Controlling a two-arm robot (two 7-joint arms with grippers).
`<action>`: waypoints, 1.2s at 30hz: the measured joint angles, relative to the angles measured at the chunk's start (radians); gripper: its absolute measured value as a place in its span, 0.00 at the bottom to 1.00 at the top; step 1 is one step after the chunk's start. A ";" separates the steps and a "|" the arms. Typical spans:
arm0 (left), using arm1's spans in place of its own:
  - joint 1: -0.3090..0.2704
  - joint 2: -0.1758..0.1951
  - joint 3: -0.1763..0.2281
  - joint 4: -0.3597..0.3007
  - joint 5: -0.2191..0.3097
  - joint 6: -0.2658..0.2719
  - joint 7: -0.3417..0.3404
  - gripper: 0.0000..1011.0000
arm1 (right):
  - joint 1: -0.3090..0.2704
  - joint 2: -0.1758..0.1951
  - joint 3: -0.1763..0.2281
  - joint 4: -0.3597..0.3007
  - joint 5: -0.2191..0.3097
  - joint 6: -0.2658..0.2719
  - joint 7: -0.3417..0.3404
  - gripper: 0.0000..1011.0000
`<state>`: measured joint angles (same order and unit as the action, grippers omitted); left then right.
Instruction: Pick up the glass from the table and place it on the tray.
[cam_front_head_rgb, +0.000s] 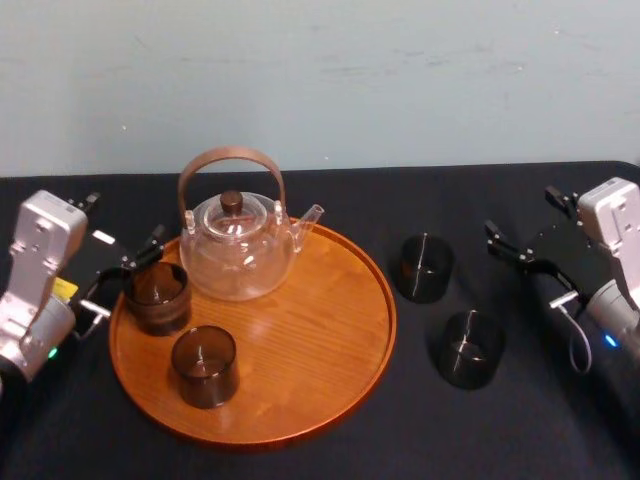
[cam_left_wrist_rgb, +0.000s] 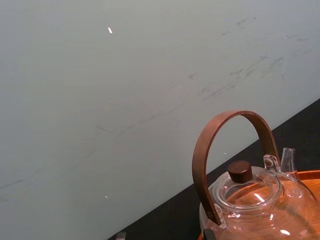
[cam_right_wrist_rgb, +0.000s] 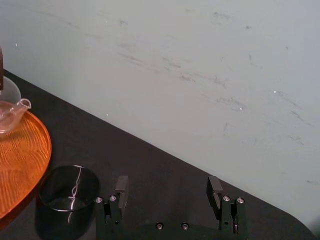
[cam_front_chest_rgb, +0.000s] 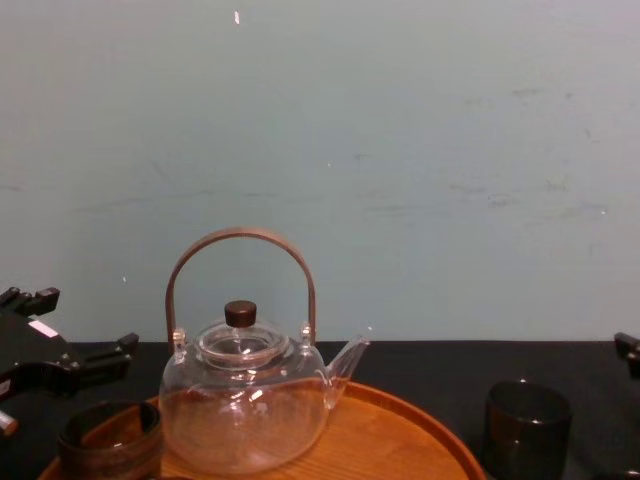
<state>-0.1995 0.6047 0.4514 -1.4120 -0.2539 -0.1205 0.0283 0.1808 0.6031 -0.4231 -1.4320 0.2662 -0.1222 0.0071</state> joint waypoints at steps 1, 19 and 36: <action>0.000 0.000 0.000 0.000 0.000 0.000 0.000 0.99 | -0.003 0.000 0.003 -0.003 0.002 0.001 0.003 0.99; 0.000 0.000 0.000 0.000 0.000 0.000 0.000 0.99 | -0.110 0.029 0.116 -0.145 0.123 0.090 0.088 0.99; 0.000 0.000 0.000 0.000 0.000 0.000 0.000 0.99 | -0.309 0.115 0.218 -0.307 0.177 0.147 0.161 0.99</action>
<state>-0.1995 0.6047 0.4514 -1.4120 -0.2539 -0.1205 0.0283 -0.1278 0.7177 -0.2050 -1.7388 0.4430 0.0243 0.1682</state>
